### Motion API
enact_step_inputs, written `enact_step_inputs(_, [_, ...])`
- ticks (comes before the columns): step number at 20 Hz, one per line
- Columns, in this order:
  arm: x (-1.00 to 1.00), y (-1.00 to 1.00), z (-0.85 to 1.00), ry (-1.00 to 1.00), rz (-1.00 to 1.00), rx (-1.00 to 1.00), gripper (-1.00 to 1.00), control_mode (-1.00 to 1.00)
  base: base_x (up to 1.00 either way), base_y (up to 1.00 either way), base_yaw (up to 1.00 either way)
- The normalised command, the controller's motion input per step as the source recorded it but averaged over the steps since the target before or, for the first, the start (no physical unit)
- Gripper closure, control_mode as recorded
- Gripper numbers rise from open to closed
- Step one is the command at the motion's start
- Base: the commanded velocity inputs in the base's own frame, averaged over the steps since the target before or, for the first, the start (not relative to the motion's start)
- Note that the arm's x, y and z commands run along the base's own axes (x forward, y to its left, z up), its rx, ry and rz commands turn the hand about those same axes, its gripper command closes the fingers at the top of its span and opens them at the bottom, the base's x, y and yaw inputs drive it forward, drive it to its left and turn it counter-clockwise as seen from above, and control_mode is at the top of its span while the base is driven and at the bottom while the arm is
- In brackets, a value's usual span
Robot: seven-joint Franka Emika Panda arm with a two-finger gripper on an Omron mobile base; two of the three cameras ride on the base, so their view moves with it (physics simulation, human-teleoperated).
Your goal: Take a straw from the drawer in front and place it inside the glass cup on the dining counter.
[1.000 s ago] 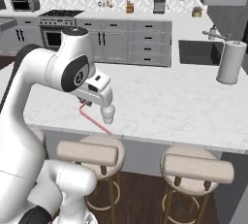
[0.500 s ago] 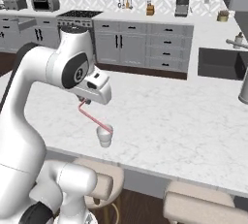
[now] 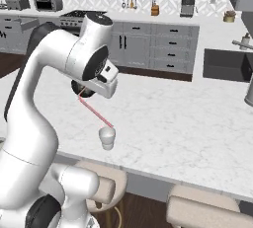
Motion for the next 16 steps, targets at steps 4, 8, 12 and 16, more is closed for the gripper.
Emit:
enact_step_inputs(4, [-0.04,0.0,0.46,-0.04,0.1,0.43,1.0,-1.0,0.0,0.0,0.0])
enact_step_inputs(8, [-0.08,0.08,0.11,-0.11,0.05,0.41,1.0,-1.0,0.0,0.0,0.0])
enact_step_inputs(12, [0.0,0.16,-0.12,-0.03,0.01,0.39,1.0,-1.0,0.0,0.0,0.0])
enact_step_inputs(16, [0.04,0.24,-0.37,0.0,0.0,0.37,1.0,-1.0,0.0,0.0,0.0])
